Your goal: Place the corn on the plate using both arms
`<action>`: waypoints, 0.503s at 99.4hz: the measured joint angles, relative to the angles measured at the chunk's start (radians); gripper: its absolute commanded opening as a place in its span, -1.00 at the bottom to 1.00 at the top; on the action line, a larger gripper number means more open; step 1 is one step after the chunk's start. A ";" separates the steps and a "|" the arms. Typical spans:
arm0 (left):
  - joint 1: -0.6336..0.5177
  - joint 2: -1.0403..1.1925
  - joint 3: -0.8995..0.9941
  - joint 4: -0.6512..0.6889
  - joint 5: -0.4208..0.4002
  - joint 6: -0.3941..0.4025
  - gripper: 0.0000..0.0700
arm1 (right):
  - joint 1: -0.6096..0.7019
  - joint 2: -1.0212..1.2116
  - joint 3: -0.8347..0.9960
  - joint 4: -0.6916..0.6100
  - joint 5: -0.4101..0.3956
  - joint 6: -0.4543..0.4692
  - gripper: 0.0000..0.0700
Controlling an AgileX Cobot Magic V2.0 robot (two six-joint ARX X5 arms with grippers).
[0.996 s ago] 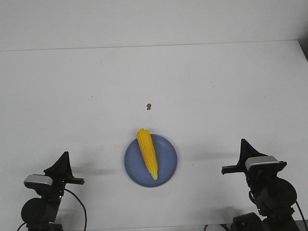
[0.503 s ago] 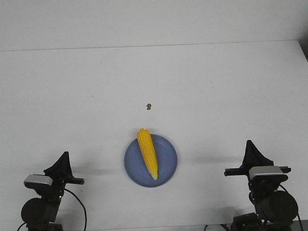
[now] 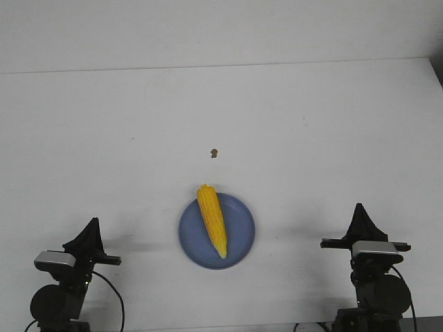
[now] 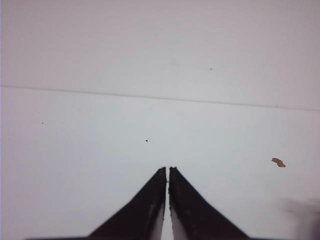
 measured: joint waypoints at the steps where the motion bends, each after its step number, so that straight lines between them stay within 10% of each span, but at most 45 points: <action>1: 0.000 0.000 0.000 0.000 0.000 0.000 -0.97 | -0.001 0.000 -0.005 0.007 -0.003 0.000 -0.96; 50: 0.000 0.000 0.000 0.001 0.000 0.000 -0.97 | -0.022 0.000 -0.142 0.153 -0.005 0.019 -0.96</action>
